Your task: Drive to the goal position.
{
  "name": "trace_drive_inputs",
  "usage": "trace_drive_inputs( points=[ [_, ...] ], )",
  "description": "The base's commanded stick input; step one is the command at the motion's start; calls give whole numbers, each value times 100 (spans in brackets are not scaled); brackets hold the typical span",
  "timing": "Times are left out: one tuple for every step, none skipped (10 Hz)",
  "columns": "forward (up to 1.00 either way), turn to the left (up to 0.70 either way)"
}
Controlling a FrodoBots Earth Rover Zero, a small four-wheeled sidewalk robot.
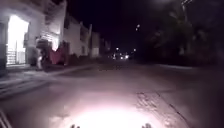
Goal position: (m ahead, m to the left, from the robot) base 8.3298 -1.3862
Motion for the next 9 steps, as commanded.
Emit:
trace_drive_inputs(
  points=[
    [50, 0],
    [50, 0],
    [50, 0],
    [50, 0],
    [50, 0],
    [50, 0],
    [50, 0],
    [50, 0],
    [50, 0]
  ],
)
